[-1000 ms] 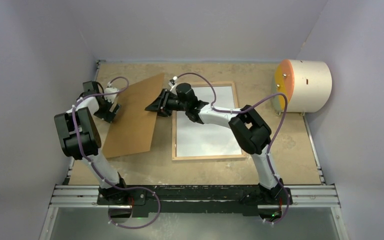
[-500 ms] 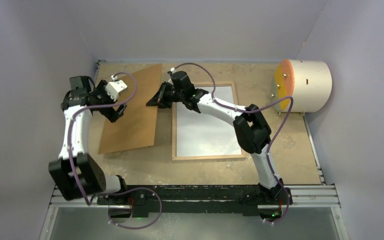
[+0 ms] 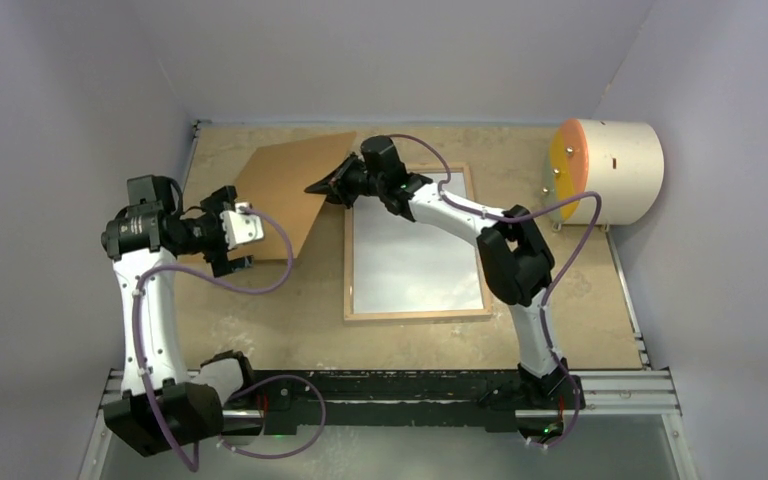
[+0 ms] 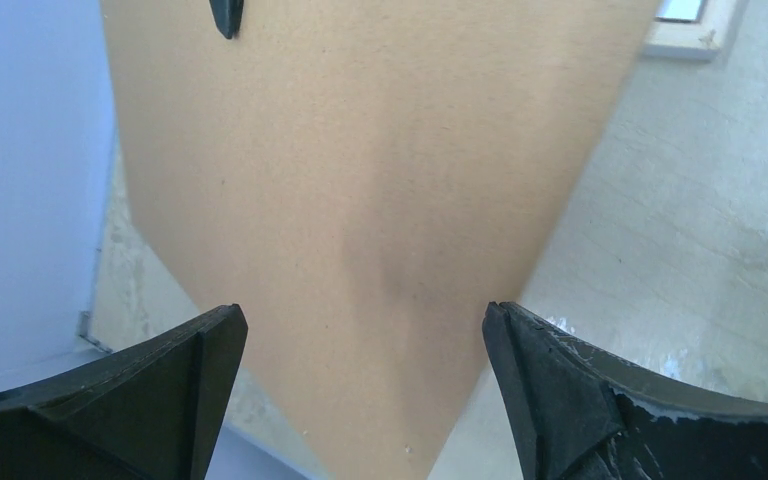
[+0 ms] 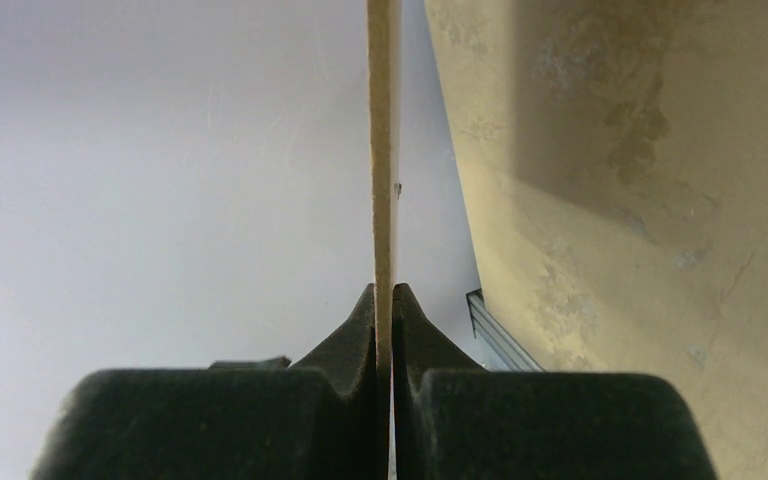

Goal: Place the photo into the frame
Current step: Turn over the photo frame item on the photo frame.

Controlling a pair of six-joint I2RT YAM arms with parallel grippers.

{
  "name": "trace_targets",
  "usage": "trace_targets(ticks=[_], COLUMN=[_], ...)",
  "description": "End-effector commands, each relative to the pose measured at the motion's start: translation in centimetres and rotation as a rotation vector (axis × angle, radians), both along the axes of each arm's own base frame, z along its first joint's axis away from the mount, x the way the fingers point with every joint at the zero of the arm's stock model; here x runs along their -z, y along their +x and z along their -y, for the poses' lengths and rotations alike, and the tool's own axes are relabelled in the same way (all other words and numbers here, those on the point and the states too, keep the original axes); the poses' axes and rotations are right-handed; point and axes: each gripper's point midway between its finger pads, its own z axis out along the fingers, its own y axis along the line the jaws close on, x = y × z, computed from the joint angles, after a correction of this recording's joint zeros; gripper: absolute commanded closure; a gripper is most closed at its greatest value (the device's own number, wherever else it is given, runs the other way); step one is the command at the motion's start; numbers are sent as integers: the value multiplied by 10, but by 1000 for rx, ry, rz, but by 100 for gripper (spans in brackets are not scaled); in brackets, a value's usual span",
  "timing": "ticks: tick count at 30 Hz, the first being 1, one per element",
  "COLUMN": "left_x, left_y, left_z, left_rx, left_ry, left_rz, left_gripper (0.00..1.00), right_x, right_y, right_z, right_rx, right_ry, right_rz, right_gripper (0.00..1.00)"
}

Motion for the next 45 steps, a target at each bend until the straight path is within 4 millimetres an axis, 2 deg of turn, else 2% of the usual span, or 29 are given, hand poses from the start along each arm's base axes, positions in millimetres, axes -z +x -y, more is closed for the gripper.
trace_targets(ticks=[1, 5, 8, 12, 15, 19, 23, 26, 31, 34, 37, 40, 42, 45], left_x=[-23, -21, -10, -27, -45, -62, -65, -73, -94, -104, -112, -113, -116, -110], left_y=[-38, -47, -49, -19, 0, 12, 15, 20, 32, 39, 43, 45, 43, 37], left_z=[18, 15, 9, -3, -9, -9, -7, -9, -15, -17, -17, -12, -6, 4], left_rx=[144, 147, 154, 32, -49, -54, -33, -48, -86, -93, -91, -51, -26, 46], left_ry=[60, 132, 197, 191, 149, 129, 138, 137, 137, 143, 130, 106, 76, 53], left_rz=[112, 174, 202, 316, 378, 445, 485, 520, 595, 632, 624, 576, 550, 503], left_gripper=[2, 3, 4, 8, 18, 38, 71, 98, 100, 100, 100, 100, 100, 100], right_x=[-116, -121, -125, -126, -124, -121, -121, -109, -97, -89, -89, -94, -108, -122], right_y=[-15, -27, -31, -43, -54, -65, -70, -78, -80, -74, -64, -55, -47, -52], right_z=[9, 13, 14, 7, -2, -13, -18, -19, 5, 37, 74, 107, 123, 133], right_rx=[47, 57, 67, 44, 23, -3, -37, -105, -176, -202, -252, -294, -304, -387], right_ry=[228, 265, 273, 293, 298, 293, 308, 239, 144, -4, -132, -276, -398, -474], right_rz=[96, 60, 50, 25, 10, -6, -18, -15, 115, 269, 427, 613, 814, 1107], right_gripper=[100, 100, 100, 100, 100, 100, 100, 76, 30, 15, 2, 1, 1, 1])
